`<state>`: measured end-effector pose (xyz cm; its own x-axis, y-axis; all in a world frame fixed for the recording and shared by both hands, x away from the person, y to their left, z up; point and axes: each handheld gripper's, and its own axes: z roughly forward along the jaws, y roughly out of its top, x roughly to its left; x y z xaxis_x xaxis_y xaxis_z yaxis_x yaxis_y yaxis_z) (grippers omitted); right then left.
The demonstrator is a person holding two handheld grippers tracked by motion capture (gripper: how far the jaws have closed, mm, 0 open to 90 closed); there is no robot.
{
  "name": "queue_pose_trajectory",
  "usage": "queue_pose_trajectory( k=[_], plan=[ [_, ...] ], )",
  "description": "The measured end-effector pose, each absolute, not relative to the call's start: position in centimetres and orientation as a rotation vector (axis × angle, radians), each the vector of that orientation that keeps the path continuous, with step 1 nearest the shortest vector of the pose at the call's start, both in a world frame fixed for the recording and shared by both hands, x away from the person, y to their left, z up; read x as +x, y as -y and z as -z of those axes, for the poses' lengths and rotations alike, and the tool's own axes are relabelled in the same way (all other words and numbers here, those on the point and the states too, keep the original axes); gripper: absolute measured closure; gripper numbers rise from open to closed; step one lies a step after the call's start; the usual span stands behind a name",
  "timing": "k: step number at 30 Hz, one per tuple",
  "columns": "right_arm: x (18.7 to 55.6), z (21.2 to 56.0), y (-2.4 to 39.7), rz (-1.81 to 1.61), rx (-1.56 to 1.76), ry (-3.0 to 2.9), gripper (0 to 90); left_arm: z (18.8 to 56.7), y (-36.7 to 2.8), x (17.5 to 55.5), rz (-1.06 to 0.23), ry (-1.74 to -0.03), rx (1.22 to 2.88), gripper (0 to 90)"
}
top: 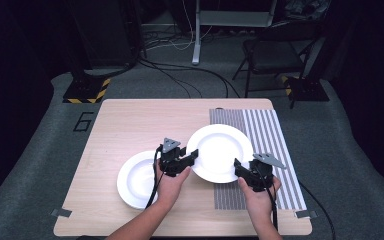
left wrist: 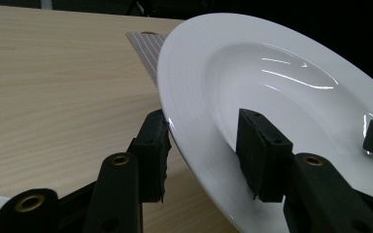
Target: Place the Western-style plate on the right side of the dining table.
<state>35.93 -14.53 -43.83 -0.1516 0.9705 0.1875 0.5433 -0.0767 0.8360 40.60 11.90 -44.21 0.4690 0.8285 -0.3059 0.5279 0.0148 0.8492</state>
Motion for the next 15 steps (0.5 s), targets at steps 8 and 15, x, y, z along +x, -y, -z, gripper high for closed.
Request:
queue_pose_trajectory(
  k=[8,15],
  plan=[
    [36.4,42.9,15.1,-1.138,1.609,-1.706,44.2,43.6,-11.4,41.3,-0.346,-1.178,1.646,55.9],
    [36.8,42.9,15.8,-1.15,1.609,-1.703,44.2,43.6,-10.7,41.8,-0.341,-1.164,1.658,56.0]
  ],
)
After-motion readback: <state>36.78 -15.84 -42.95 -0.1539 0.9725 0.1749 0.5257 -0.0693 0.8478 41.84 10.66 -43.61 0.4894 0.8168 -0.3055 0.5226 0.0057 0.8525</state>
